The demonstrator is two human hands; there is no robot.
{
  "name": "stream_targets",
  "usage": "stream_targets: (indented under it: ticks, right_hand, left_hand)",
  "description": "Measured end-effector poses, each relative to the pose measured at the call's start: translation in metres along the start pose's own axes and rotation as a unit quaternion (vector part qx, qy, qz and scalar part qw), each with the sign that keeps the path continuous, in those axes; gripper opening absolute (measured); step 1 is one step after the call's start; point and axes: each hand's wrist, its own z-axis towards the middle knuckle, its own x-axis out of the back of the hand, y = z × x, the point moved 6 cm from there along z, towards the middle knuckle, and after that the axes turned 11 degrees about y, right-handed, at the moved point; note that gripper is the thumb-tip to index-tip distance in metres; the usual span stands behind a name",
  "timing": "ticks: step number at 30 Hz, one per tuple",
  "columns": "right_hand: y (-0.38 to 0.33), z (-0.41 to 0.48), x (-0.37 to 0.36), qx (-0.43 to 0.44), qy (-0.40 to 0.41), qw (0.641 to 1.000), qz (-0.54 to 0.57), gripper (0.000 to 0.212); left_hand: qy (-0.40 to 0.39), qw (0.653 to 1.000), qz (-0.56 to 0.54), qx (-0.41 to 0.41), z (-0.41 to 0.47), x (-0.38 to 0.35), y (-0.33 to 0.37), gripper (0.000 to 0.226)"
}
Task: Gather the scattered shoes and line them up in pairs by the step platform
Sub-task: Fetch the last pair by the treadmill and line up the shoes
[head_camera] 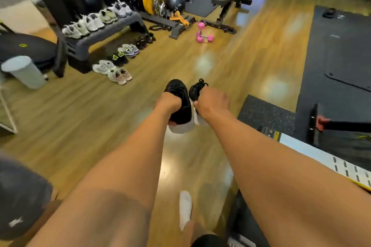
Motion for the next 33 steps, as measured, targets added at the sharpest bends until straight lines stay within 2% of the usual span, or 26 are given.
stream_targets:
  ticks: [4, 8, 14, 27, 33]
  right_hand:
    - [-0.064, 0.086, -0.01, 0.037, -0.001, 0.999, 0.029, 0.006]
    - [-0.114, 0.174, -0.017, 0.076, 0.005, 0.996, 0.037, 0.018]
    - [-0.183, 0.286, -0.045, 0.114, -0.008, 0.993, 0.037, 0.014]
    - [-0.329, 0.541, -0.119, 0.12, -0.025, 0.992, 0.034, 0.017]
    - [-0.39, 0.662, -0.157, 0.149, -0.035, 0.988, 0.012, 0.017]
  left_hand:
    - [0.036, 0.998, -0.048, 0.032, 0.081, 0.05, 0.024, 0.019]
    - [0.06, 0.993, -0.092, 0.052, 0.154, 0.086, 0.057, 0.021]
    - [0.075, 0.985, -0.127, 0.084, 0.265, 0.126, 0.091, 0.021]
    - [0.086, 0.98, -0.147, 0.106, 0.549, 0.208, 0.174, 0.017]
    - [0.098, 0.978, -0.136, 0.12, 0.679, 0.235, 0.214, 0.035]
